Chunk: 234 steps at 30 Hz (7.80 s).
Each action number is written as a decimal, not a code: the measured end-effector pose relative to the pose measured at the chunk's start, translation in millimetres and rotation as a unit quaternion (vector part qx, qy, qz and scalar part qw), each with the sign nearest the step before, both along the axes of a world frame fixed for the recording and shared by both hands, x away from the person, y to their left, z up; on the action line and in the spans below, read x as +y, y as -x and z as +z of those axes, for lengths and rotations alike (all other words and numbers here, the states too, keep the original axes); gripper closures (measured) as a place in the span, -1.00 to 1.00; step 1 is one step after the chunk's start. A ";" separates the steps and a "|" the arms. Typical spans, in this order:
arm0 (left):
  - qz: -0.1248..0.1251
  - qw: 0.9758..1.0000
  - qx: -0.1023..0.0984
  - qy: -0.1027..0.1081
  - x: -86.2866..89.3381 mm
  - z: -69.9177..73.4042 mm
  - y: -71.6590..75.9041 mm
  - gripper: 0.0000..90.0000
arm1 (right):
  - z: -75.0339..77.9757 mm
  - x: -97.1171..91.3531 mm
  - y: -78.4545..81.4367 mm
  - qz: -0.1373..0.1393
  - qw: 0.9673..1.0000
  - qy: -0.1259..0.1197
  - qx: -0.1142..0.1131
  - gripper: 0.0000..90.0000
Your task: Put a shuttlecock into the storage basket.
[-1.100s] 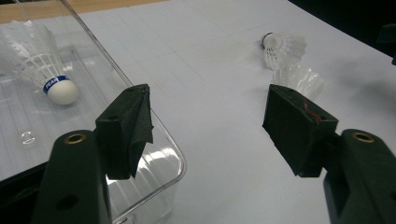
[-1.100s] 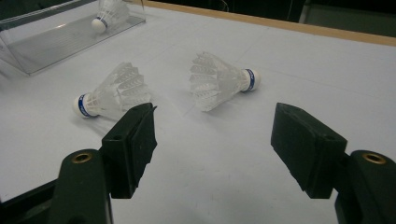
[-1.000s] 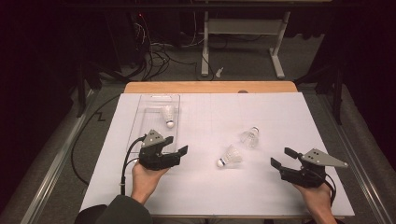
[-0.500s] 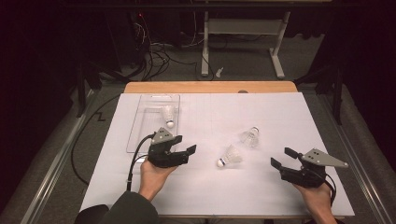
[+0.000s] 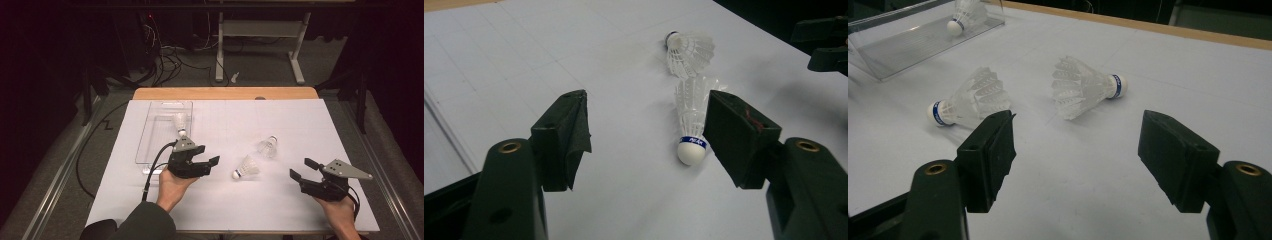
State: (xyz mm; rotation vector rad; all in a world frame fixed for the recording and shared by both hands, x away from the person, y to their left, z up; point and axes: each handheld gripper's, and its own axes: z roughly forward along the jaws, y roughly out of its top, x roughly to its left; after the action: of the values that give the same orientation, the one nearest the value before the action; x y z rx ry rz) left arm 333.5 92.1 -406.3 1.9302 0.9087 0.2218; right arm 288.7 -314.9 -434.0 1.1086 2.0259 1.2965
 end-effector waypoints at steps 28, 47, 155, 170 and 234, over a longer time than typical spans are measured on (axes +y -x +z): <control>-0.048 0.998 0.013 -0.025 -41.2 -6.4 -7.7 -0.14 | -0.1 -0.1 -0.1 0.002 1.000 -0.001 0.001 -0.31; -0.065 0.997 0.019 -0.035 -64.7 -10.9 -9.4 -0.14 | -0.1 -0.2 -0.1 0.002 1.000 -0.001 0.001 -0.31; -0.127 0.954 0.127 -0.239 -107.6 -33.8 -27.7 0.45 | -0.8 -0.1 -0.6 0.004 1.000 0.001 0.004 -0.31; -0.126 0.960 0.118 -0.219 -102.4 -24.5 -23.4 0.45 | -0.8 -0.1 -0.5 0.004 1.000 0.001 0.003 -0.31; -0.068 0.991 0.071 -0.090 -42.4 10.0 -12.2 0.45 | -0.6 -1.2 -0.5 0.001 1.000 -0.006 0.003 -0.31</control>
State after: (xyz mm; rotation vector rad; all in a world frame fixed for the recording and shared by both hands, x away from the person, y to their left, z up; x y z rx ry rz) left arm 345.7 49.7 -396.3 2.1890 0.8696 0.0888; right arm 289.2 -316.1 -434.6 1.1173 2.0262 1.3090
